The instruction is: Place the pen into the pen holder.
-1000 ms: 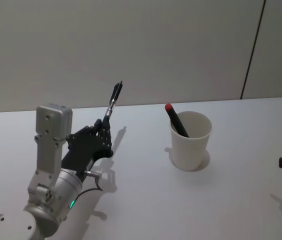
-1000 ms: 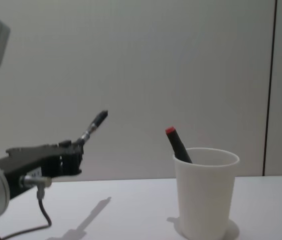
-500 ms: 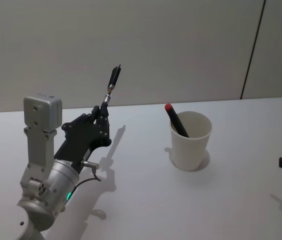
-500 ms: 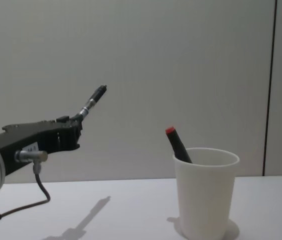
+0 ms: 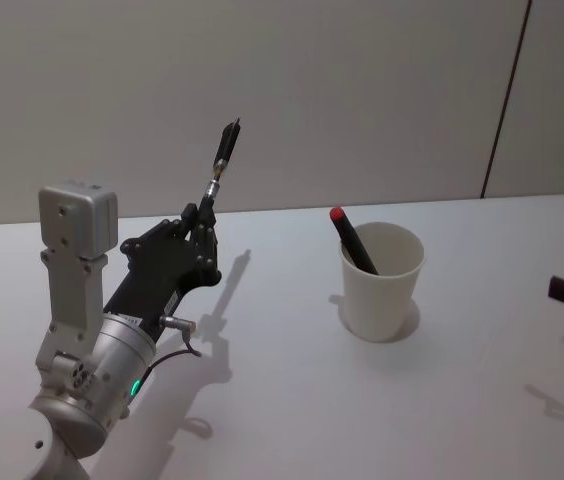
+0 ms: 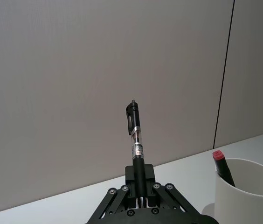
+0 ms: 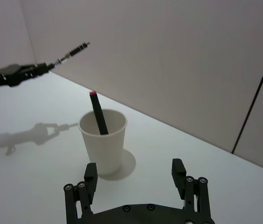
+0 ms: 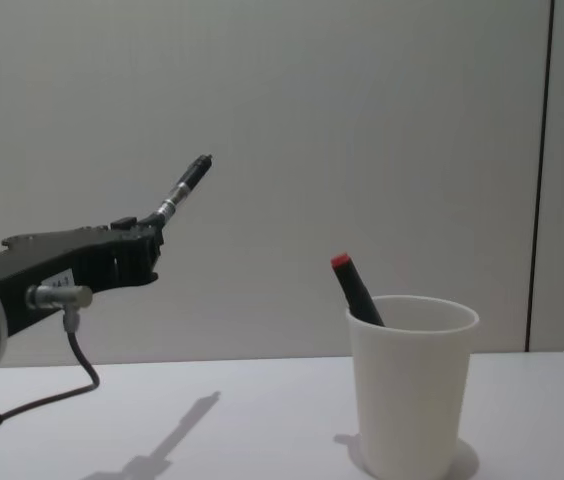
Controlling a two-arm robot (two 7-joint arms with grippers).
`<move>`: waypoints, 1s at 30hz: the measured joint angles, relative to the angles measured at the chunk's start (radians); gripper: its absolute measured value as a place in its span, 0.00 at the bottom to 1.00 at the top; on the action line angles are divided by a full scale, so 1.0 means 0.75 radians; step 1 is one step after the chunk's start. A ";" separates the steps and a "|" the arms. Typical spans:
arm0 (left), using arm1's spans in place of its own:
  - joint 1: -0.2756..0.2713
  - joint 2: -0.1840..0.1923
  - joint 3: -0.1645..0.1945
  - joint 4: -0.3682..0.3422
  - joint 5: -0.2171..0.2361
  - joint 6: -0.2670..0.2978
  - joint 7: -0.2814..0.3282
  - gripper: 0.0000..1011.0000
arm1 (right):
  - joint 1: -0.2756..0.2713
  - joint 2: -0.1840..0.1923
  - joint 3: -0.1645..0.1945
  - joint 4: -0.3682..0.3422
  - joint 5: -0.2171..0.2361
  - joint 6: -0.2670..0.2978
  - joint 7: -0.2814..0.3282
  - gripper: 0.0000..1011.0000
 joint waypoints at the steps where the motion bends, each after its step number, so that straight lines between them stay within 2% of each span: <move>1: 0.000 0.000 0.000 -0.001 0.000 -0.001 0.000 0.12 | 0.009 0.001 -0.001 -0.003 0.023 0.007 0.004 0.99; 7: -0.001 0.001 -0.001 -0.002 -0.002 -0.003 -0.001 0.12 | 0.048 0.002 -0.007 -0.016 0.122 0.040 0.014 0.99; 8: -0.001 0.001 -0.001 -0.003 -0.002 -0.003 -0.001 0.12 | 0.059 0.002 -0.009 -0.019 0.155 0.052 0.016 0.99; 9: -0.001 0.001 -0.001 -0.003 -0.002 -0.003 -0.001 0.12 | 0.059 0.002 -0.009 -0.019 0.155 0.052 0.016 0.99; 11: -0.001 0.001 -0.002 -0.003 -0.002 -0.004 -0.001 0.12 | 0.083 0.002 -0.012 -0.026 0.219 0.076 0.019 0.99; 15: -0.001 0.001 -0.002 -0.003 -0.003 -0.005 -0.002 0.12 | 0.105 0.001 -0.016 -0.031 0.281 0.098 0.020 0.99; 18: -0.001 0.001 -0.003 -0.004 -0.003 -0.005 -0.002 0.12 | 0.139 -0.001 -0.022 -0.038 0.366 0.129 0.019 0.99; 21: -0.001 0.001 -0.003 -0.005 -0.003 -0.006 -0.002 0.12 | 0.157 -0.003 -0.026 -0.041 0.414 0.146 0.016 0.99; 22: -0.001 0.001 -0.003 -0.005 -0.003 -0.006 -0.003 0.12 | 0.169 -0.005 -0.028 -0.043 0.453 0.160 0.012 0.99; 27: 0.000 -0.001 -0.003 -0.005 -0.002 -0.009 -0.005 0.12 | 0.212 -0.012 -0.037 -0.050 0.572 0.197 -0.005 0.99; 30: 0.002 -0.003 -0.003 -0.007 0.005 -0.020 -0.007 0.12 | 0.222 -0.014 -0.041 -0.051 0.616 0.208 -0.014 0.99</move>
